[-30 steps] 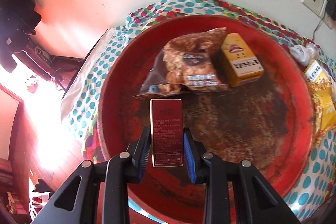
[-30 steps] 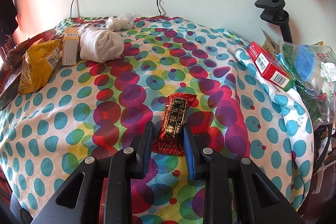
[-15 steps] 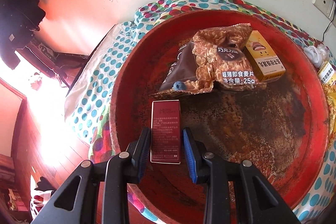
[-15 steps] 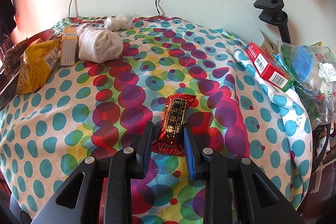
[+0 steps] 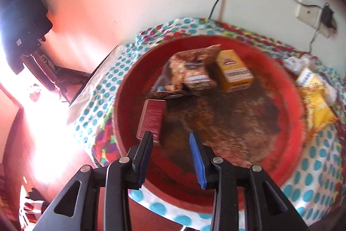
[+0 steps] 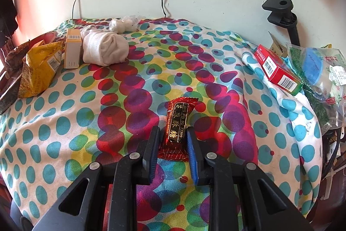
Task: Organize objects
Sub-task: 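Carry the red box with the left gripper into the red tray and release, then carry the candy bar with the right gripper into the red tray and release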
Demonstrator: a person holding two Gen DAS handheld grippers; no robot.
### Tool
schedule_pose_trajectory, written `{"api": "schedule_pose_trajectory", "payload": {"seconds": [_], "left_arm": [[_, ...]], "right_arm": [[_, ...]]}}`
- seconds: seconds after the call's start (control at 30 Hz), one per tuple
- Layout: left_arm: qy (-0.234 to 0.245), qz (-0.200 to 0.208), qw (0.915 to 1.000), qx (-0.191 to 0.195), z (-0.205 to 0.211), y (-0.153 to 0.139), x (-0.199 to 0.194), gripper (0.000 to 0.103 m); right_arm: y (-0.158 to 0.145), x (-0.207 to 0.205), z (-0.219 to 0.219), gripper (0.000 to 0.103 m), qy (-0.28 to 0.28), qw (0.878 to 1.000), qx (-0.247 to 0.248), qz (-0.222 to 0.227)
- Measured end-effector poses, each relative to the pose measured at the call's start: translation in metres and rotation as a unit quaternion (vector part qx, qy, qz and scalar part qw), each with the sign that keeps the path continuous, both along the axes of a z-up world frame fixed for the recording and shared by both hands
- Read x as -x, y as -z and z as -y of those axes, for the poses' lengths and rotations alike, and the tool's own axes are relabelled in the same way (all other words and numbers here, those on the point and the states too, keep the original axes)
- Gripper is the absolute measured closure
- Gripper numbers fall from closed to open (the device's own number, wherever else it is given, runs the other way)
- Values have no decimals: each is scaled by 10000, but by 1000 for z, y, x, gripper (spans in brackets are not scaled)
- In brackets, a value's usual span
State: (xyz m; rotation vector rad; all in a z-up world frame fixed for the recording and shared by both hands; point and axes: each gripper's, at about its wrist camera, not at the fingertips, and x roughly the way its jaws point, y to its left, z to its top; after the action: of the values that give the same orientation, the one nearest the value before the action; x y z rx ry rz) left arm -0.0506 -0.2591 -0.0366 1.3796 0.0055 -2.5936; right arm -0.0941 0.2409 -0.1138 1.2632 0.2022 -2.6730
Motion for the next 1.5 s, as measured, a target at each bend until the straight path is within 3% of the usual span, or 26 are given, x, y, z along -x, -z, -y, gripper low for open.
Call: {"api": "schedule_pose_trajectory", "payload": {"seconds": [0.23, 0.43, 0.77, 0.9, 1.0, 1.27, 1.5], "left_arm": [[543, -243, 9978, -300, -50, 8, -27, 64], [859, -522, 9949, 46, -86, 17, -32, 64], [1015, -956, 9880, -671, -84, 16, -37, 64], [1174, -879, 9874, -602, -83, 20, -38, 64], [1314, -799, 9850, -781, -82, 24, -41, 64], [1605, -743, 9817, -699, -92, 25, -51, 63], [1658, -653, 9801, -869, -95, 28, -55, 63]], "right_arm": [[-2, 0, -4, 83, 52, 9999, -40, -113], [0, 3, -4, 85, 83, 9996, -265, -61], [-13, -4, 9, 86, 117, 9976, -680, 24], [-26, -16, 19, 86, 71, 9967, -799, -70], [-37, -20, 29, 86, 7, 9966, -809, -154], [-79, -23, 85, 86, -489, 9967, -482, -425], [-108, -10, 175, 86, -1442, 9888, 95, -364]]}}
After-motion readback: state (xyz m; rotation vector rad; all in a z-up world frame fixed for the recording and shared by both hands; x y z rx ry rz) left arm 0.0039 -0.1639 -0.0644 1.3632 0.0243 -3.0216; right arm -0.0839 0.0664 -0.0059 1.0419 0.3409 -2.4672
